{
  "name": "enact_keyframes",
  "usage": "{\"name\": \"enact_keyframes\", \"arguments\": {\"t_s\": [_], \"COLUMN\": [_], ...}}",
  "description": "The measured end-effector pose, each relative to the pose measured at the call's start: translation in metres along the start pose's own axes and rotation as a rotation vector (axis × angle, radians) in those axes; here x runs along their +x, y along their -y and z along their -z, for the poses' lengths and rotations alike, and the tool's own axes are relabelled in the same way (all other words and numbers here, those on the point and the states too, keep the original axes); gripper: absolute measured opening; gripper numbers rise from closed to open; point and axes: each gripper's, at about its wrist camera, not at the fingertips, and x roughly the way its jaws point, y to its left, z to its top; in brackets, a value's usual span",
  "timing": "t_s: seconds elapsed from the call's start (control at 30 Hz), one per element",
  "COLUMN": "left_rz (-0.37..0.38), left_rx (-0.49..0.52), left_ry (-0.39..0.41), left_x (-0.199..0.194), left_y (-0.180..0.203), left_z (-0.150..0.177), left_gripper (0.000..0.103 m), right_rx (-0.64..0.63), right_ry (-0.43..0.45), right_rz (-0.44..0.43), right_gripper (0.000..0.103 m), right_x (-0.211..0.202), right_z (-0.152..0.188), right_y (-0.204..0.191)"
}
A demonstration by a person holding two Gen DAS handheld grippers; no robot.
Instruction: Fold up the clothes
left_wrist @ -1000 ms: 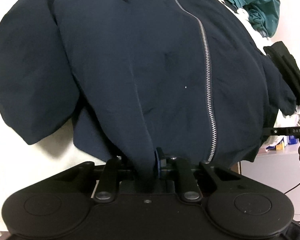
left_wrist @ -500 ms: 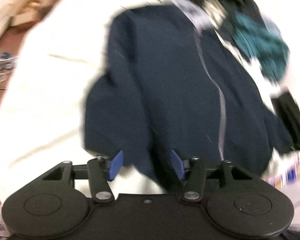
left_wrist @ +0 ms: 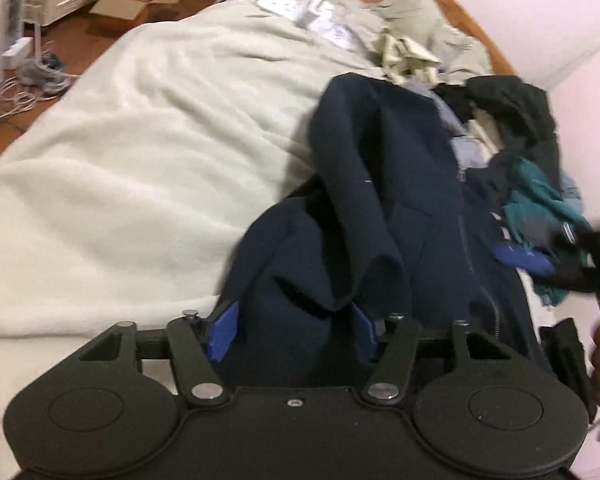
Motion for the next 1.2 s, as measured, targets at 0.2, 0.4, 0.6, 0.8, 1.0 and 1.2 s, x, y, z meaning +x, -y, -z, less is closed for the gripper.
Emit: {"name": "enact_keyframes", "arguments": {"t_s": [0.2,0.4,0.6,0.8,1.0,1.2], "left_rz": [0.000,-0.027,-0.012,0.012,-0.023,-0.089], "left_rx": [0.045,0.006,-0.052,0.003,0.053,-0.098], "left_ry": [0.033,0.078,0.116,0.088,0.037,0.134], "left_x": [-0.015,-0.023,-0.020,-0.009,-0.008,-0.032], "left_y": [0.000,0.013,0.044,0.085,0.119,0.091], "left_z": [0.002,0.005,0.008,-0.003,-0.019,-0.035], "left_gripper": [0.029,0.013,0.010,0.009,0.029,0.042], "right_rx": [0.050,0.077,-0.099,-0.052,-0.002,0.015], "right_ry": [-0.111,-0.242,-0.367,-0.328,-0.315,-0.323], "right_rz": [-0.051,0.018,0.119,0.091,0.131,0.121], "right_gripper": [0.075,0.089,0.025,0.003,0.002,0.000], "right_x": [0.065,0.113,0.133,0.091,0.063,0.066], "right_z": [-0.018,-0.030,-0.032,-0.045,-0.051,-0.046], "right_y": [-0.021,-0.021,-0.029,0.005,0.051,0.075]}}
